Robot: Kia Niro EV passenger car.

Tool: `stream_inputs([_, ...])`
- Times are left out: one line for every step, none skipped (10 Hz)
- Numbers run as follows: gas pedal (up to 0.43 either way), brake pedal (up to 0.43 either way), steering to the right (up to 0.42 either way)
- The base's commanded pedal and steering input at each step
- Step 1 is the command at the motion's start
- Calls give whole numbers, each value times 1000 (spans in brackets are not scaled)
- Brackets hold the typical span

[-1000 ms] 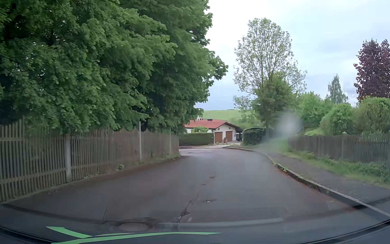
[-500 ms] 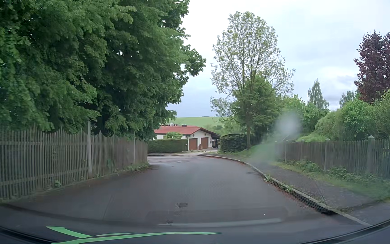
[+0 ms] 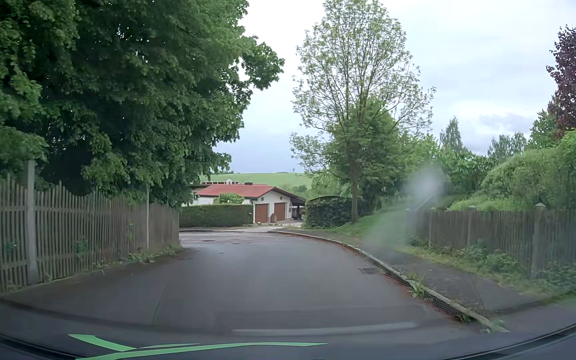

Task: Follow the waypoints while adhering to traffic rules and regulations

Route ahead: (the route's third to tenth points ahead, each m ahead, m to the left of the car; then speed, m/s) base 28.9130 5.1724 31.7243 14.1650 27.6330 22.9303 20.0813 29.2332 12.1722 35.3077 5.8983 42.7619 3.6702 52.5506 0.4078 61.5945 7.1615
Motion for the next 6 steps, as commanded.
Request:
stream_inputs([0, 0, 40])
stream_inputs([0, 0, 40])
stream_inputs([0, 12, 38])
stream_inputs([0, 37, 34])
stream_inputs([0, 61, 29])
stream_inputs([0, 91, 26])
